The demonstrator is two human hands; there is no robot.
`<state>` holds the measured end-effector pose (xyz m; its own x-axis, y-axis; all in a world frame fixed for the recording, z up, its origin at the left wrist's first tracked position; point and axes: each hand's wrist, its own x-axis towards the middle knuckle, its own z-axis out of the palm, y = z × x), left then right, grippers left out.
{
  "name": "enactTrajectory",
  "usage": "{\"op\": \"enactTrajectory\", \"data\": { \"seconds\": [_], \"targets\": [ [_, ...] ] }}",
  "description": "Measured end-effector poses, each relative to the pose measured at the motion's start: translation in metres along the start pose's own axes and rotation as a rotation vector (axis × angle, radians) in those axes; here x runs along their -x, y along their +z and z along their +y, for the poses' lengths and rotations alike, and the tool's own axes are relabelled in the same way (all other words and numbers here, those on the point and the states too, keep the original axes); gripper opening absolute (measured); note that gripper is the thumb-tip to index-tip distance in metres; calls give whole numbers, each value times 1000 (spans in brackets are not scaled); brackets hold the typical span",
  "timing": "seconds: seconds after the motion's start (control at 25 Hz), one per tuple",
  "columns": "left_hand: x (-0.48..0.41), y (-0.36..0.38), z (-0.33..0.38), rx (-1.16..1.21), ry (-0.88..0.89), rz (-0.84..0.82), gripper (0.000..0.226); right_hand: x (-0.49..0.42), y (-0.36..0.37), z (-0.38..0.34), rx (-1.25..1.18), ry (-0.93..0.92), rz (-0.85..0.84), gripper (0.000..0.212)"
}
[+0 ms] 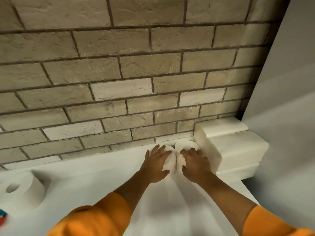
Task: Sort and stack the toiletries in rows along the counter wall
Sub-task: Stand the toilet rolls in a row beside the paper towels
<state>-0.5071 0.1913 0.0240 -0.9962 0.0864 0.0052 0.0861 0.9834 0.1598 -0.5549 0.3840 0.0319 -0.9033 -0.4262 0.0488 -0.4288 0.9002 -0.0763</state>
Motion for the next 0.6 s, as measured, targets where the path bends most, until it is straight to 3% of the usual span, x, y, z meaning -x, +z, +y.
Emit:
{"op": "enactTrajectory", "data": {
  "seconds": [0.28, 0.6],
  "targets": [
    [73, -4, 4, 323, -303, 230, 33, 69, 15, -52, -423, 59, -39, 47],
    [203, 7, -27, 597, -616, 239, 7, 125, 30, -115, -676, 66, -148, 39]
  ]
}}
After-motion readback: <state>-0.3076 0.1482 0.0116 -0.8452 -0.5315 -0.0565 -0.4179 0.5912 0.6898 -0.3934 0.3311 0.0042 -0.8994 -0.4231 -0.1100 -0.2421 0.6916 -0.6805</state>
